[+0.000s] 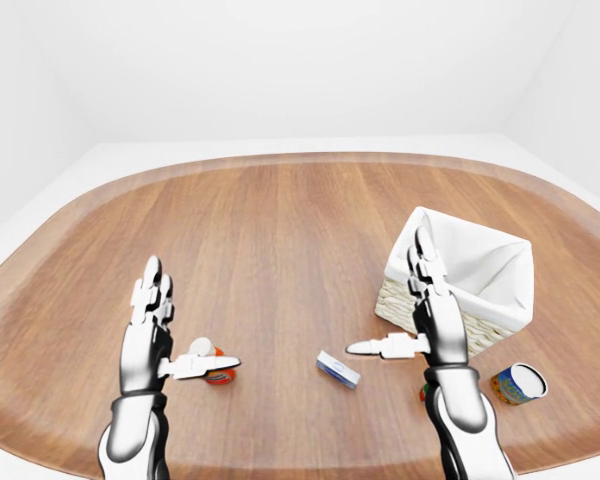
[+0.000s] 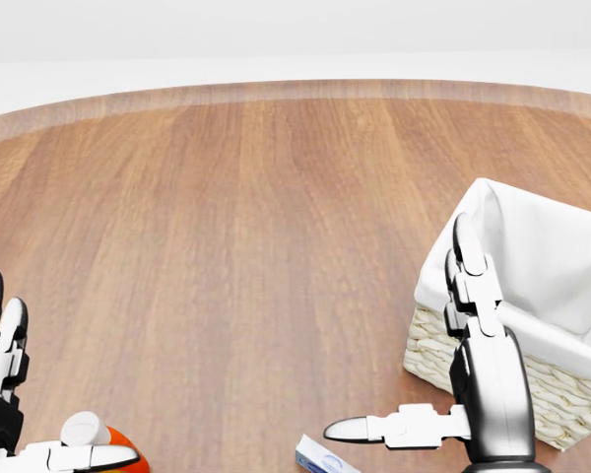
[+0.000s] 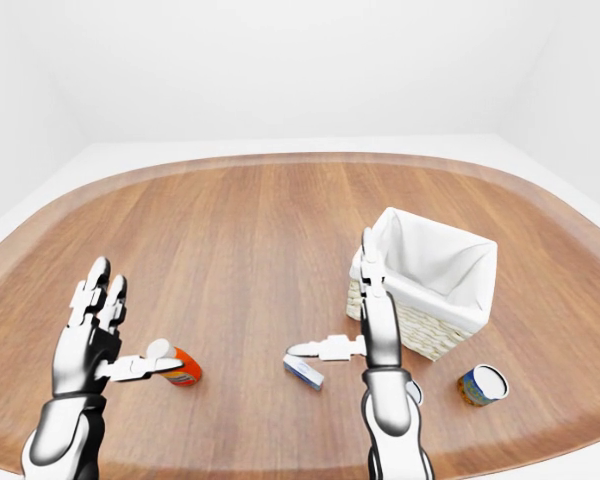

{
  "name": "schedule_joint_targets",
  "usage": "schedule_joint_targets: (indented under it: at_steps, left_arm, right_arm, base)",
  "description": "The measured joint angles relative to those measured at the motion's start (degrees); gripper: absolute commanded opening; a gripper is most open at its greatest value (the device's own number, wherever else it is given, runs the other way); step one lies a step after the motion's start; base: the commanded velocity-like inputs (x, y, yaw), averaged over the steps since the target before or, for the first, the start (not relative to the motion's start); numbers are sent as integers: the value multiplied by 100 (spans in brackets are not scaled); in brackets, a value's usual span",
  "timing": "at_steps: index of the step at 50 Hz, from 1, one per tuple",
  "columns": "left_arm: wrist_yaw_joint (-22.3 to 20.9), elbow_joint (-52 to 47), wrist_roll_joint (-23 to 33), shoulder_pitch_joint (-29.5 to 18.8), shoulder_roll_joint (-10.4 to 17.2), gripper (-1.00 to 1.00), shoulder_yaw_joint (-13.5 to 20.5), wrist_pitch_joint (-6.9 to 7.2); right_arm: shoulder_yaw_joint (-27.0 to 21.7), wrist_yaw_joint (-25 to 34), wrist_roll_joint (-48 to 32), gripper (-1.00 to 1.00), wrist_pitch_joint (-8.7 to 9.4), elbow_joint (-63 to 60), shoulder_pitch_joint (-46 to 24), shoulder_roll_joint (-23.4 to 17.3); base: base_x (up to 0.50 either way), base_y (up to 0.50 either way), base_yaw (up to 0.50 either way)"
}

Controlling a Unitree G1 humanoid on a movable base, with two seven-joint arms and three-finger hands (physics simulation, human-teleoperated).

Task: Pick up the ketchup, and put it in the basket.

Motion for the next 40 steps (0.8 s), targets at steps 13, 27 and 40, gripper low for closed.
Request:
schedule_joint_targets:
  at_steps: [13,27,40]
  left_arm:
    - [44,716,101,-128,101,100,128,-55]
    - [285,1712,192,-436,300,100,72,-55]
    - [490,2431,215,-667,475,100,30,-55]
  right_arm:
    - [-2,6,-8,100,-7,-5,10,0]
    - [-23,15,-4,100,-13,7,-3,4]
    - [-20,19,-7,100,-33,31,-8,3]
  base:
    - [0,0,0]
    - [0,0,0]
    - [0,0,0]
